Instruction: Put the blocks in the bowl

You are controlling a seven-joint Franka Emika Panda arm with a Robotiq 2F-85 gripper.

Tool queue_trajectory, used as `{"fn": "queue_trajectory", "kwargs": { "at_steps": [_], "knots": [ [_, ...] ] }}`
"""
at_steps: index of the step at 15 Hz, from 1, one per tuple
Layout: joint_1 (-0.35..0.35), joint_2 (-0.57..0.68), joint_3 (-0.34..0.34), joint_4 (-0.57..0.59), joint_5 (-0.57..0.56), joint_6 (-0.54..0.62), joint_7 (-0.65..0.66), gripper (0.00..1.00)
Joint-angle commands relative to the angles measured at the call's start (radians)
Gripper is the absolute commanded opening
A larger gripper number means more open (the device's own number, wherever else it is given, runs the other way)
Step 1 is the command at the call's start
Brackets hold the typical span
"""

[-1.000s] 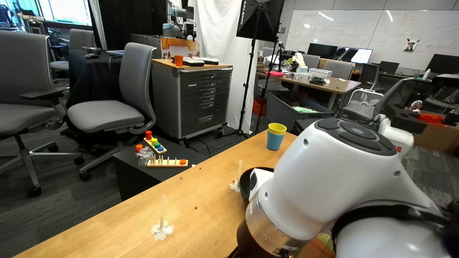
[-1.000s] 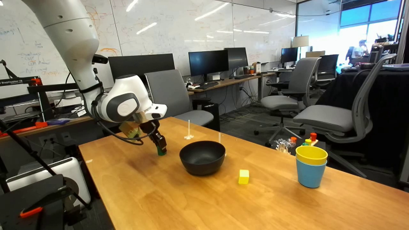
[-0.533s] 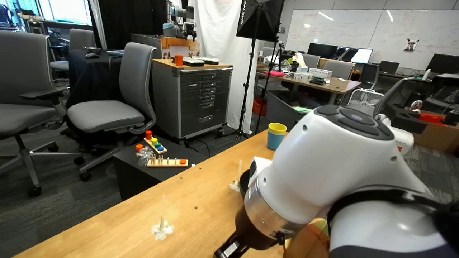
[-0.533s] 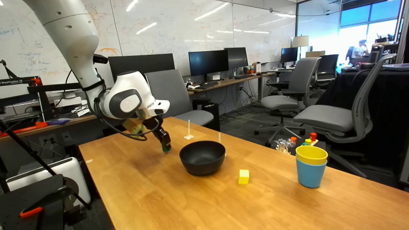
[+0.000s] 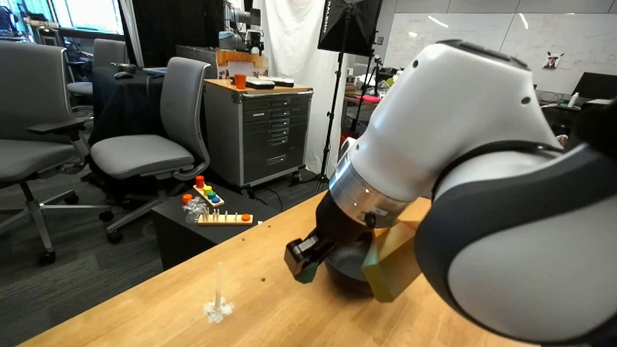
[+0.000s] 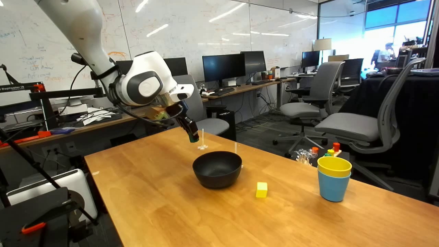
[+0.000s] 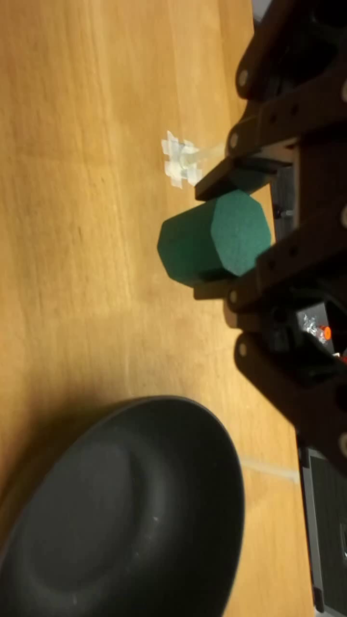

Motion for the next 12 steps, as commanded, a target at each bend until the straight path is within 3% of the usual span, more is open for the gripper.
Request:
{"fn": "queue_trajectory", "kwargs": {
  "at_steps": [1,6,9,12],
  "knots": [
    [0.063,-0.039,-0.123,0.014,-0.079,-0.070,0.066,0.20],
    [0.065,-0.009,-0.226,0.071,-0.200,-0.196,0.139,0.20],
    [0.001,-0.004,-0.190,0.099,-0.237,-0.310,0.166,0.20],
    [-0.085,-0.004,-0.111,0.116,-0.240,-0.416,0.169,0.20]
  ]
}}
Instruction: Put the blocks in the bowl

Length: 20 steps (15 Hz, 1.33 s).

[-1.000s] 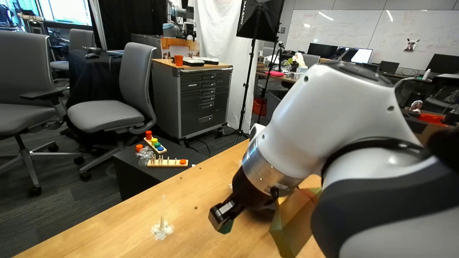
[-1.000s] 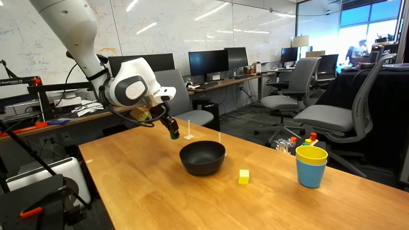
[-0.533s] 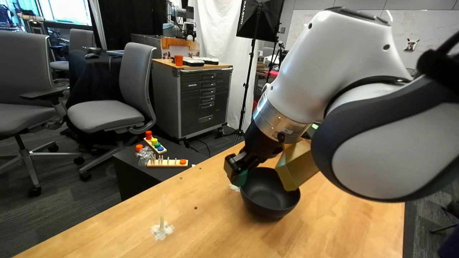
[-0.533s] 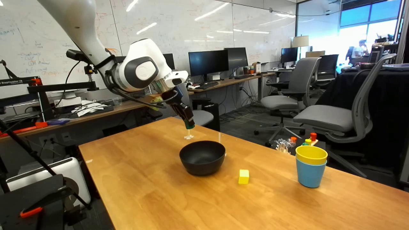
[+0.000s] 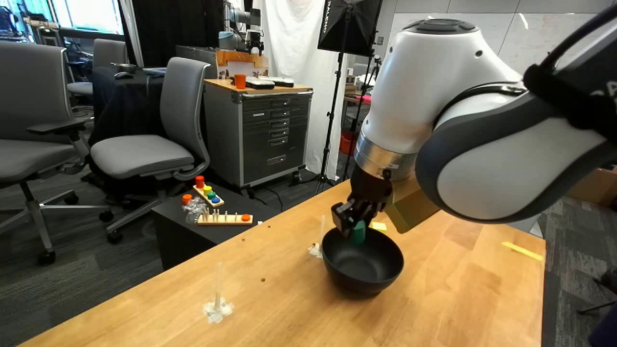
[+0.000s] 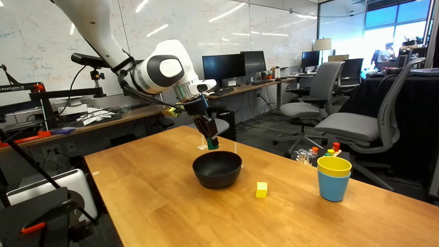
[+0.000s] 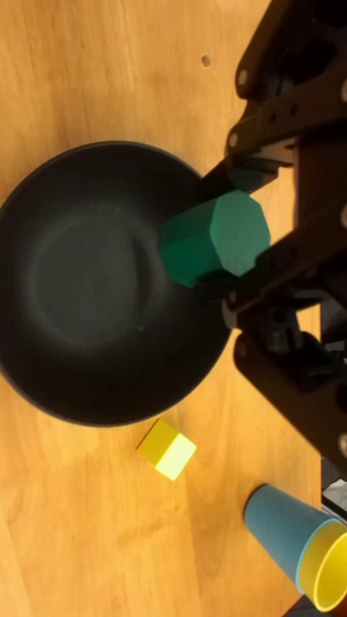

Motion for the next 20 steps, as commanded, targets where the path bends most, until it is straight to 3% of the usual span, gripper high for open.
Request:
{"fn": "queue_trajectory", "kwargs": {
  "at_steps": [1,4,9,19,20],
  "knots": [
    [-0.119,0.012,0.111,0.057,-0.017,-0.109,0.028,0.20],
    [-0.214,0.029,0.203,0.068,0.006,-0.079,0.013,0.20],
    [-0.303,0.069,0.276,0.066,0.042,0.000,0.018,0.20],
    [-0.303,0.152,0.269,0.058,0.055,0.061,0.017,0.21],
    [-0.300,0.157,0.269,0.059,0.053,0.061,0.014,0.62]
  ]
}}
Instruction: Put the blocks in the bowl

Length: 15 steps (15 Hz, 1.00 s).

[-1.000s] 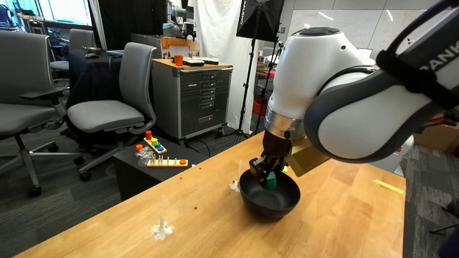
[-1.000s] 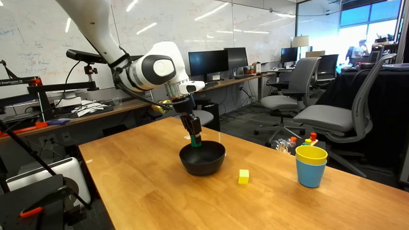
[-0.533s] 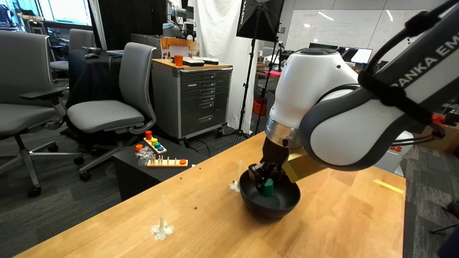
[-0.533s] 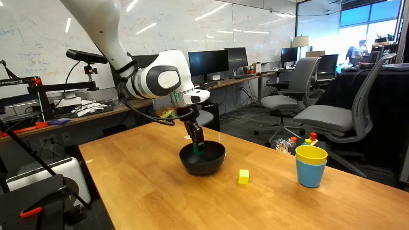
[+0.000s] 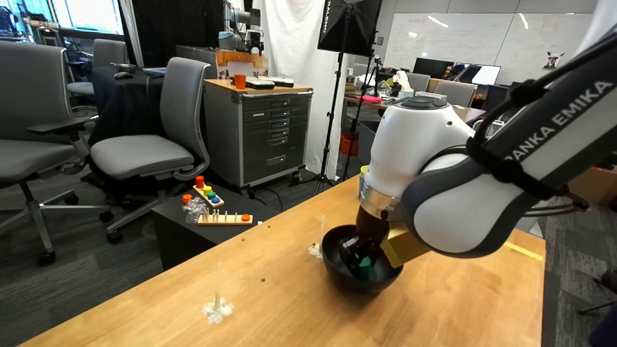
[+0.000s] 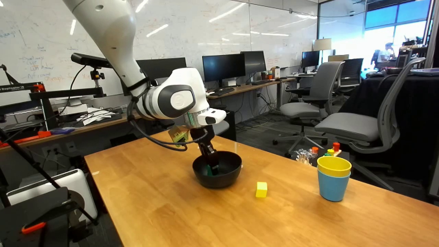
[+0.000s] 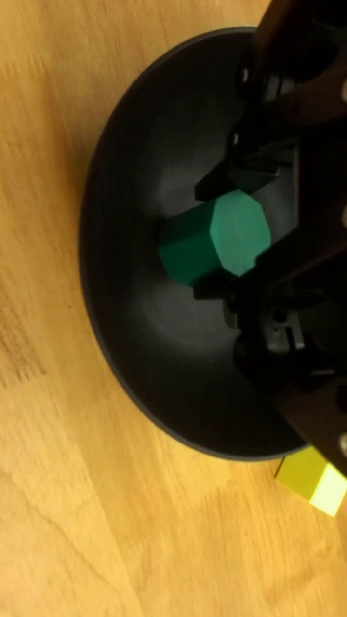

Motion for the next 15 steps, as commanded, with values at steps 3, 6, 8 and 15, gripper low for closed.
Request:
{"fn": "queue_trajectory", "kwargs": {
  "at_steps": [3,6,8,15],
  "knots": [
    [0.008,0.019,0.011,0.020,0.011,0.020,0.000,0.86],
    [0.015,0.005,0.014,0.019,0.013,0.029,-0.001,1.00],
    [0.014,-0.010,0.021,0.023,0.018,0.028,-0.004,1.00],
    [-0.006,-0.100,0.051,0.047,0.044,0.031,-0.011,1.00]
  ]
}}
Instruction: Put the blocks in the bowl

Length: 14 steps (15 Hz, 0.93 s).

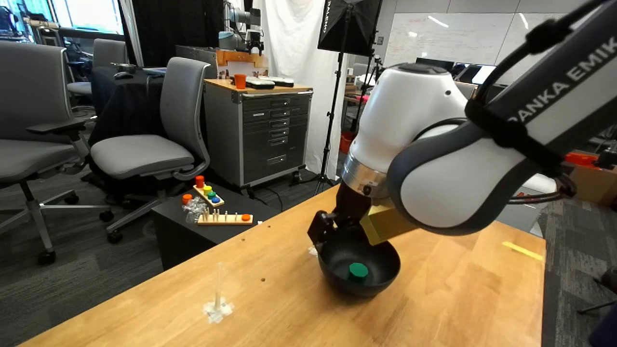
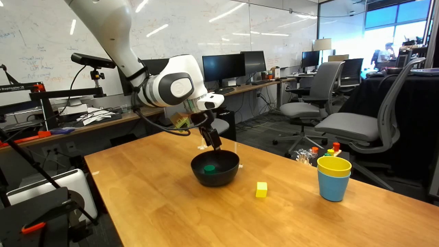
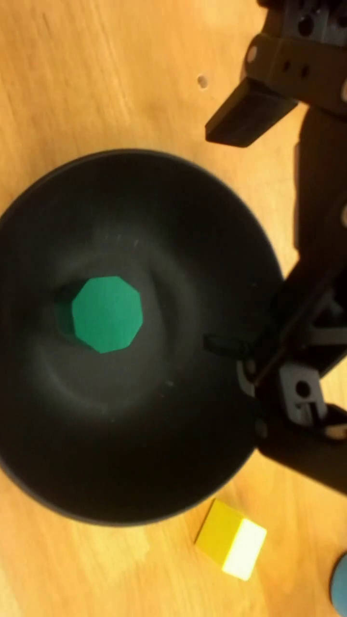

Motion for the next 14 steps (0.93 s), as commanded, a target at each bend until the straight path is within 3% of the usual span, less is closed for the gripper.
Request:
{"fn": "queue_trajectory", "kwargs": {
  "at_steps": [1,11,14],
  "knots": [
    [-0.016,-0.068,0.015,0.002,0.025,0.008,-0.003,1.00],
    [0.016,-0.090,-0.181,0.027,-0.007,0.061,0.150,1.00],
    [0.016,-0.084,-0.223,0.045,-0.016,0.019,0.184,1.00]
  ]
}}
